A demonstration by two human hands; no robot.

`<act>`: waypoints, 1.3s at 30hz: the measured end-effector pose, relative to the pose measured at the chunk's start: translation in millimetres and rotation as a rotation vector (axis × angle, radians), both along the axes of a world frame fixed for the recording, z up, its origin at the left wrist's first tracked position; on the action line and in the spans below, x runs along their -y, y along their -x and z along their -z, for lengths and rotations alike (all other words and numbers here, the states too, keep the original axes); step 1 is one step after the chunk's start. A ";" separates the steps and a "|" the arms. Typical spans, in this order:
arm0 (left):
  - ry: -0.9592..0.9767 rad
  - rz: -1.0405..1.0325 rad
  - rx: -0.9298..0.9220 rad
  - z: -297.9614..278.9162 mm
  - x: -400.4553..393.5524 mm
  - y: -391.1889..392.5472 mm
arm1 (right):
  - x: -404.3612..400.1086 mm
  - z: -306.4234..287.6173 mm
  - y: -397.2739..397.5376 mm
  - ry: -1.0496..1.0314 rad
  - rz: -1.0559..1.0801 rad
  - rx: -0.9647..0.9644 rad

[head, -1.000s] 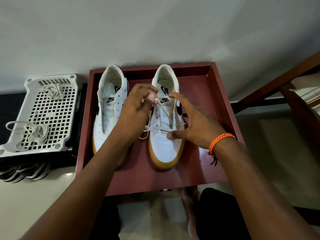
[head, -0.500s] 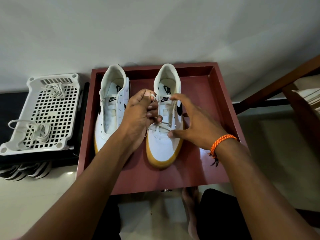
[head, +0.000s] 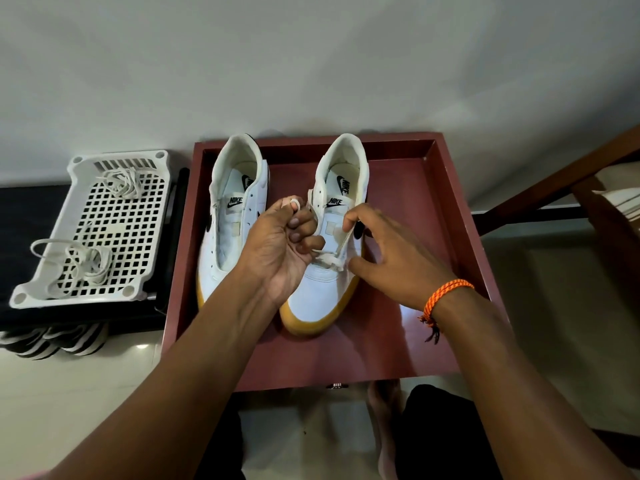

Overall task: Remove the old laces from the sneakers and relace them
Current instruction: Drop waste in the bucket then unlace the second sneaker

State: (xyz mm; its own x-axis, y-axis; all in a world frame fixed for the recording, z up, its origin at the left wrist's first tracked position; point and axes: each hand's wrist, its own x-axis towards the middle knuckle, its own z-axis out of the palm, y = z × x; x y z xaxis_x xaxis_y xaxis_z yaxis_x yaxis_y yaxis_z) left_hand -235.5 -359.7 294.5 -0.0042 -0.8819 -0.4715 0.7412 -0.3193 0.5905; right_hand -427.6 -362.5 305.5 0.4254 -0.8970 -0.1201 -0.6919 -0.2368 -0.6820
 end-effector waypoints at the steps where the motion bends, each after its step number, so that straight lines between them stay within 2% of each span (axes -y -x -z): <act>1: -0.023 -0.025 -0.057 -0.7 1.0 -1.4 | 0.2 0.5 -0.3 0.008 0.017 -0.010; 3: -0.051 -0.057 -0.094 -3.8 3.9 -5.6 | -0.7 1.4 -0.4 0.029 0.051 -0.010; 4: -0.062 -0.054 -0.027 -5.3 5.7 -7.8 | -1.1 1.5 -0.2 0.038 0.066 -0.004; 5: -0.075 -0.042 0.124 -4.4 7.1 -10.3 | -1.3 1.5 0.1 0.038 0.079 -0.004; 8: -0.080 0.038 0.837 2.6 5.9 -16.3 | 1.1 4.3 -0.1 0.040 0.075 0.000; 10: 0.017 0.101 1.234 6.0 2.2 -16.5 | 3.5 5.3 -2.4 0.058 0.091 0.012; 12: 0.111 0.185 1.515 6.2 -1.4 -13.0 | 2.6 3.5 -4.4 0.054 0.086 0.007; 14: 0.163 0.212 1.642 5.6 -4.7 -9.4 | -2.3 2.0 -7.6 0.065 0.002 -0.089; 16: 0.204 0.176 1.710 6.2 -5.8 -8.9 | -6.7 0.8 -11.0 0.133 -0.045 -0.170; 19: 0.272 0.100 1.752 8.3 -4.1 -9.6 | -3.6 -1.9 -13.5 0.185 0.055 -0.059; 21: 0.365 0.064 1.712 7.0 -2.7 -8.0 | 2.7 -8.7 -15.6 0.041 0.181 0.204; 25: 0.464 0.094 1.582 5.5 -2.4 -3.3 | 12.7 -31.0 -3.1 -0.378 0.342 1.012; 27: 0.454 0.105 1.556 8.2 -1.2 -3.9 | 15.3 -39.8 12.1 -0.512 0.308 1.244; 29: 0.435 0.110 1.529 10.3 -0.3 -5.1 | 18.7 -45.0 24.7 -0.561 0.271 1.399; 34: 0.434 0.119 1.489 9.9 -1.0 -4.8 | 22.3 -50.3 35.4 -0.460 0.282 1.551; 39: 0.441 0.146 1.508 8.0 -1.5 -3.5 | 26.6 -49.2 42.4 -0.458 0.275 1.536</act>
